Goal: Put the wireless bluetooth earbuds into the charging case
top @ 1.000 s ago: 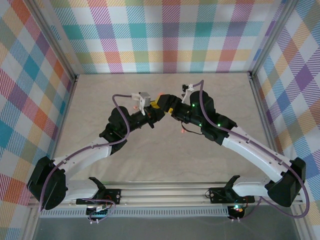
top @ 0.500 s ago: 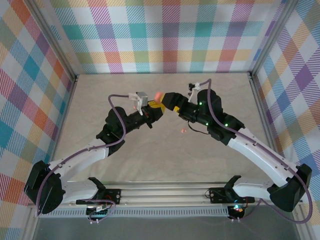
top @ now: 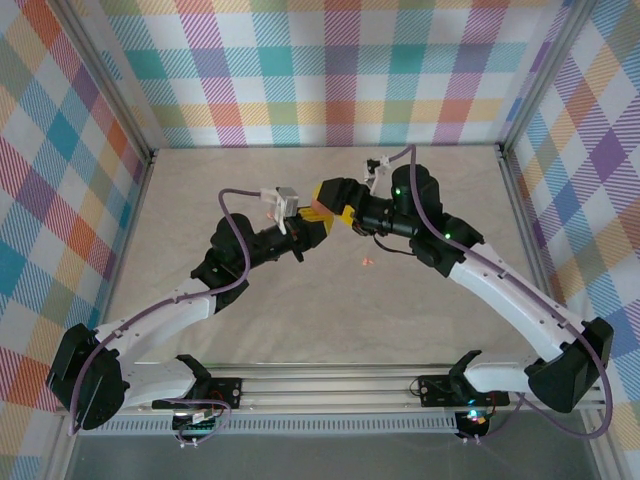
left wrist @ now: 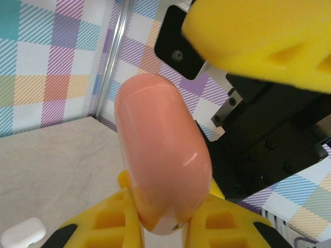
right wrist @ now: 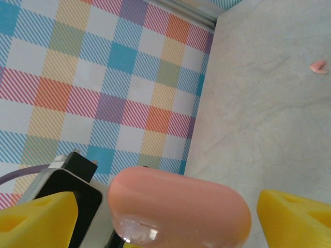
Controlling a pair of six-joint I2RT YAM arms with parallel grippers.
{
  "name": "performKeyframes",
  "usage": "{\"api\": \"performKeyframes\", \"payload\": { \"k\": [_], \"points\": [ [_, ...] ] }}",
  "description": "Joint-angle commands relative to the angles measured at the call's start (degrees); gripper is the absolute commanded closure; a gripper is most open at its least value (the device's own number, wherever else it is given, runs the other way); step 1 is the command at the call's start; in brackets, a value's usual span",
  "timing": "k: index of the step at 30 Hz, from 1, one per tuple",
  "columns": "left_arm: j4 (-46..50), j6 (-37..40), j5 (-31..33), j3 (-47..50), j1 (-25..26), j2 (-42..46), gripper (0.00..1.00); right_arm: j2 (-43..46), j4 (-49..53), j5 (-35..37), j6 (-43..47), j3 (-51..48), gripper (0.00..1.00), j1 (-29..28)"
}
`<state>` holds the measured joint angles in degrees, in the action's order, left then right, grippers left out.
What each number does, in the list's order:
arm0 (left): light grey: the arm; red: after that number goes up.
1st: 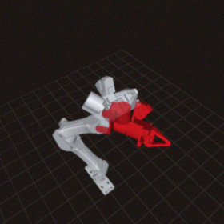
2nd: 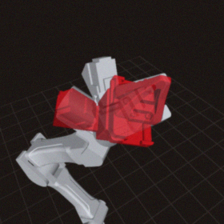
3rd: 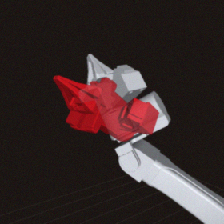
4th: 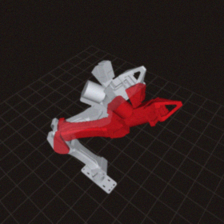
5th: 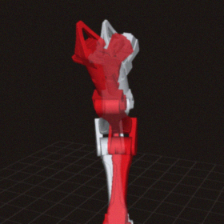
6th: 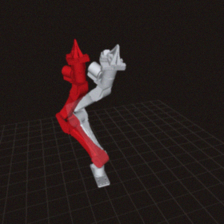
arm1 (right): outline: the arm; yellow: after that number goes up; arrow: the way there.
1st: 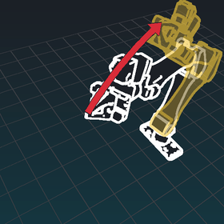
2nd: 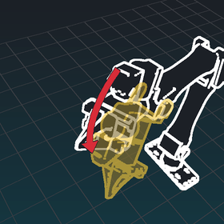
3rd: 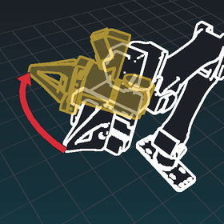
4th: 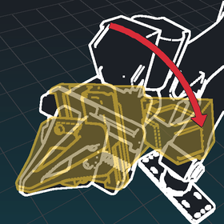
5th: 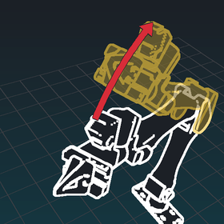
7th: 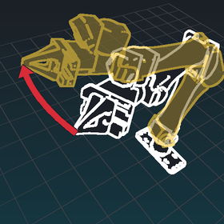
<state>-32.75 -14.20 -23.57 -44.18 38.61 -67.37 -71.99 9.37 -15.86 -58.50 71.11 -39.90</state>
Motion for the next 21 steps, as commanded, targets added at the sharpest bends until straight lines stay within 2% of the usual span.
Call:
{"api": "performKeyframes", "payload": {
  "k": [1, 7, 15, 19, 21],
  "points": [
    [0.36, -0.70, -2.08, -1.17, 0.41, 1.19, 0.96, -0.17, 1.08, -2.16, 0.30, 1.80, 0.11, 0.48],
    [1.19, -0.75, -3.31, -1.55, 0.41, 1.20, 0.97, -0.51, 0.98, -2.85, 1.08, 1.60, 0.17, 1.12],
    [2.34, -0.39, -3.58, -1.96, 0.41, 0.89, 0.97, -1.96, 1.10, -5.39, 2.68, 2.59, 0.39, 1.45],
    [3.36, 0.01, -3.59, -2.44, 0.41, 0.72, 0.97, -2.54, 1.88, -6.16, 3.88, 2.96, 0.47, 1.40],
    [4.40, 0.60, -3.52, -2.70, 0.41, 0.81, 0.93, -2.46, 2.38, -5.91, 5.14, 3.07, 0.51, 1.43]
  ]
}}
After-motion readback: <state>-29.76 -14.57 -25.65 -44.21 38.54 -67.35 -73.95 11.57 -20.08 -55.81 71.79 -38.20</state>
